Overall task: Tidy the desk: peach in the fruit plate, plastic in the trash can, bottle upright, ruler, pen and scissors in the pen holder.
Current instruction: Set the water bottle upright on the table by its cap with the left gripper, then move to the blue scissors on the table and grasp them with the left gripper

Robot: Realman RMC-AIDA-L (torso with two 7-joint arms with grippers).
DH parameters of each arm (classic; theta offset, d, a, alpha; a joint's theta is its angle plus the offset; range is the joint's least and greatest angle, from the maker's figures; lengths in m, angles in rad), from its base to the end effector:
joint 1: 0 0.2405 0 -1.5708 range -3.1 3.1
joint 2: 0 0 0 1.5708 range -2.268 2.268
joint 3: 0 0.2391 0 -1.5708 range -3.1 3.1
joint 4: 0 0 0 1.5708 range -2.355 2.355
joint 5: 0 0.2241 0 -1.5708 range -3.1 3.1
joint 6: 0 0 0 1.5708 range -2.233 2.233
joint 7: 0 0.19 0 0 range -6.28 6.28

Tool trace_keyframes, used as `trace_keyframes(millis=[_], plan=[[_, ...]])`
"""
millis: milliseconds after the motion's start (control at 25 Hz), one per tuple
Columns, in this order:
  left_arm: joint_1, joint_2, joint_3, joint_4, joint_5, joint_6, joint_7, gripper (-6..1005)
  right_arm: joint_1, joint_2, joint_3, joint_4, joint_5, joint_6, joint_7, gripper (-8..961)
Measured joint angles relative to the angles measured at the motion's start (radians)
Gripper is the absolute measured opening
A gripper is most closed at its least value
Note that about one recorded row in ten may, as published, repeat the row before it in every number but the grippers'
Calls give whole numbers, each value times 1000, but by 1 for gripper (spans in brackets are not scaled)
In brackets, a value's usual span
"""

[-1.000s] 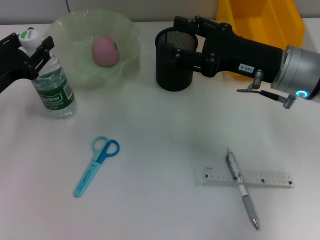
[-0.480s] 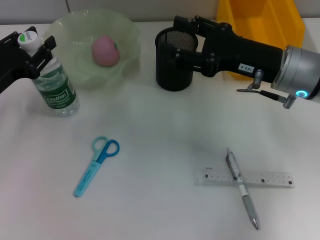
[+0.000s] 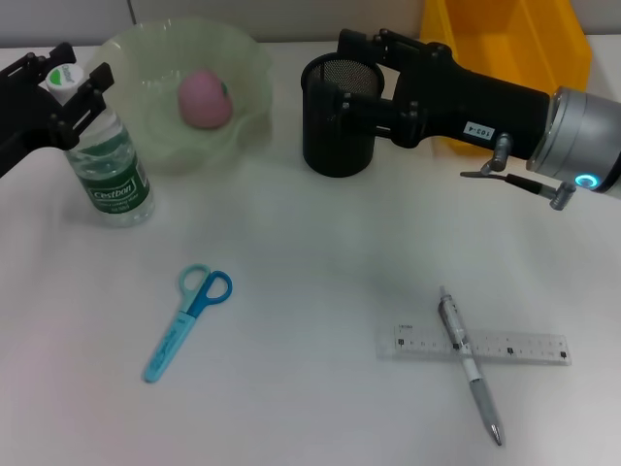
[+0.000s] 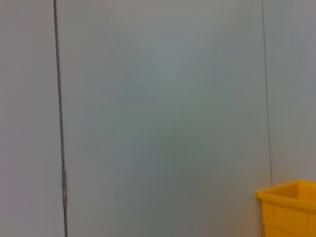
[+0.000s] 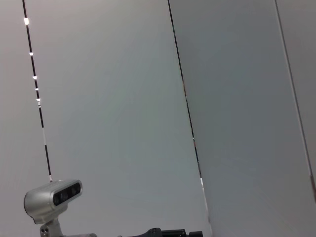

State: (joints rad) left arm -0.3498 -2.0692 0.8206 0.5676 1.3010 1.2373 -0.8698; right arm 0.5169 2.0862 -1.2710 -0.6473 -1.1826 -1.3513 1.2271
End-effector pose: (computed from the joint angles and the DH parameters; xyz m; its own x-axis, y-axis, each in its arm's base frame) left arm -0.2888 0.3822 0.0283 0.7567 -0.0108 0.6536 0.5359 -0.5624 -0.6297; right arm 0.1390 0.3748 -0.0480 0.6278 -0.1155 -0.7698 -0.3677 -0.9156 -0.1625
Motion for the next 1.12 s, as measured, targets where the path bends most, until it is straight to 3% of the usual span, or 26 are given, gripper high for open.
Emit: trace_keyframes(millis=[640,920,1120], plan=[[4,2,-9,20,-32,96,-11,492,0,0,1,0,0,0,0,719],[19,4,-9,15,-105,210,-23,491,-3,0,1,0,0,0,0,718],[28,7,-9,46,-106,326,-147,490,-11,1,1,0,0,0,0,717]])
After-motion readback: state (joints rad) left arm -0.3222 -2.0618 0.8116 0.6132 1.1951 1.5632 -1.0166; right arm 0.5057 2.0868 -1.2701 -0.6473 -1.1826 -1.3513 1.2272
